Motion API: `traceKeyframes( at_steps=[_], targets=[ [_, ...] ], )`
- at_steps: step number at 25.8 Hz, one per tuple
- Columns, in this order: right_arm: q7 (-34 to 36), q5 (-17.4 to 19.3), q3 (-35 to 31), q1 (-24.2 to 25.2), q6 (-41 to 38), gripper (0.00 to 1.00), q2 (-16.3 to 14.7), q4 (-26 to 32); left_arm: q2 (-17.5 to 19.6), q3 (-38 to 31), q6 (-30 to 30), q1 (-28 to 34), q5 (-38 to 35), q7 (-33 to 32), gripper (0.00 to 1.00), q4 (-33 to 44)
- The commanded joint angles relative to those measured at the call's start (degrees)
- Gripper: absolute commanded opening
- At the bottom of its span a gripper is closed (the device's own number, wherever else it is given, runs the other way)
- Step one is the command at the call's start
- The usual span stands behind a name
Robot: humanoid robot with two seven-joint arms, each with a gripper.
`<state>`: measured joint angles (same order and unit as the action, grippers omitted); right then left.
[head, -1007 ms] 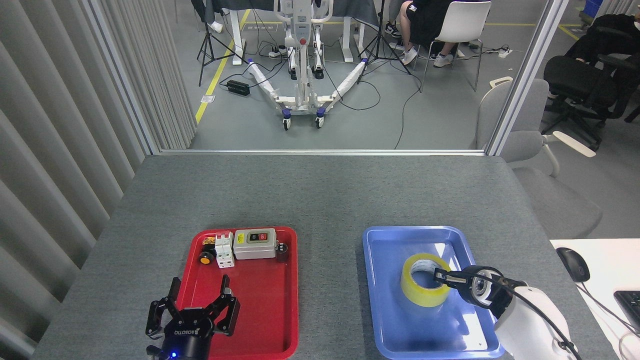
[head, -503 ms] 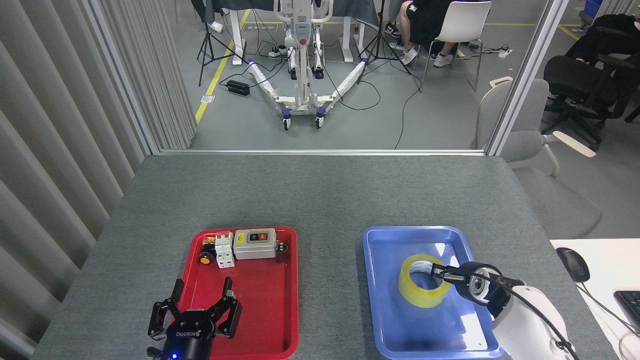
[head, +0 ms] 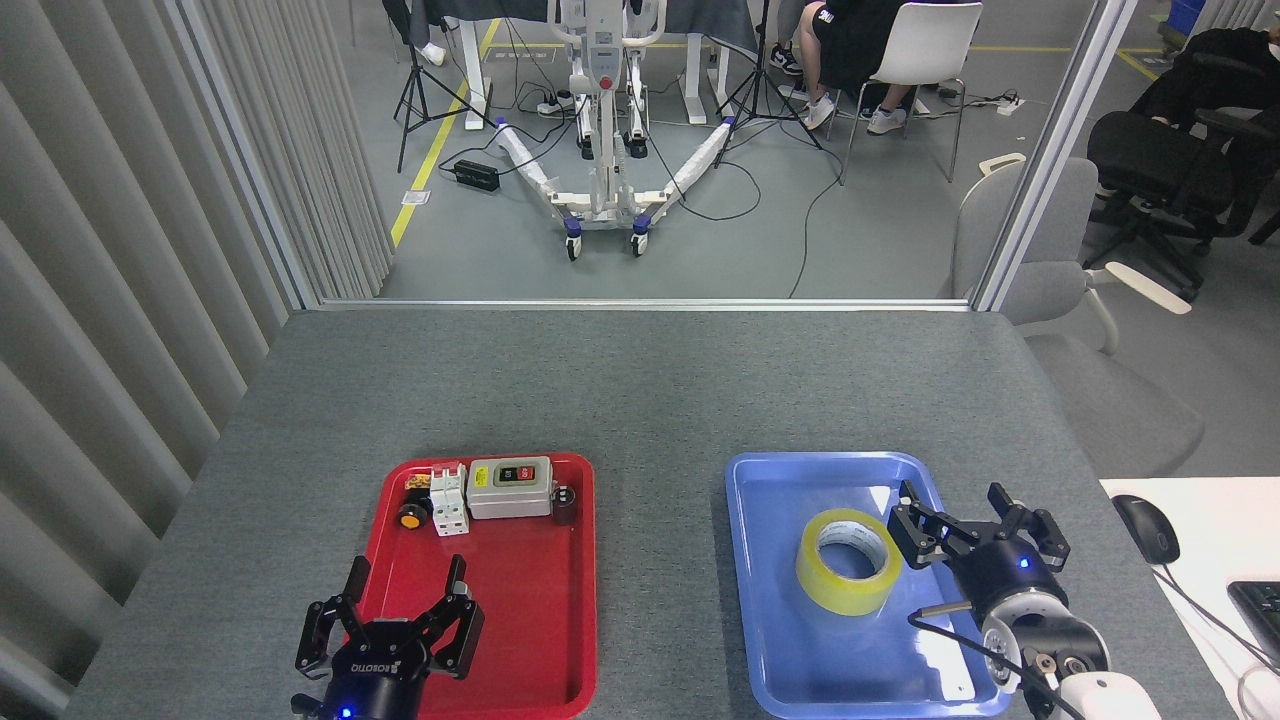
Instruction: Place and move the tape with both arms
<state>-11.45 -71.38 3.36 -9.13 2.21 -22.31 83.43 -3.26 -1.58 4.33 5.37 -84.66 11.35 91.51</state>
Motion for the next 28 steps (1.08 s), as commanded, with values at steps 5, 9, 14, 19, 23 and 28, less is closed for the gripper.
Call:
traceKeyframes(
  at_steps=[5,9,14,19,23,28],
  targets=[
    [18.83,-10.53,-4.50,11.23,-5.64,0.99,4.20,9.12,-0.08,0.00,-0.11,-0.10,-0.07,0.08,1.00,-0.02],
    [18.75,-10.53,-4.77,18.27,-5.20,0.99,4.03,13.07,-0.08,0.00,-0.20,-0.19,-0.16,-0.01,1.00,0.07],
    [17.60,-10.71,-7.58,19.50,-4.49,0.99,7.10,14.13,-0.08,0.00,-0.20,-0.19,-0.16,0.08,1.00,0.07],
    [15.67,-10.71,-11.53,19.94,-7.92,1.00,9.48,14.13,-0.08,0.00,-0.46,-0.19,-0.24,0.08,1.00,0.07],
    [15.67,-10.71,-12.50,20.55,-8.01,1.00,9.65,14.13,-0.08,0.00,-0.55,-0.19,-0.24,0.08,1.00,0.25],
    [16.20,-10.53,-12.59,20.81,-7.75,1.00,9.65,13.86,-0.08,0.00,-0.55,-0.10,-0.24,0.08,1.00,0.25]
  ],
)
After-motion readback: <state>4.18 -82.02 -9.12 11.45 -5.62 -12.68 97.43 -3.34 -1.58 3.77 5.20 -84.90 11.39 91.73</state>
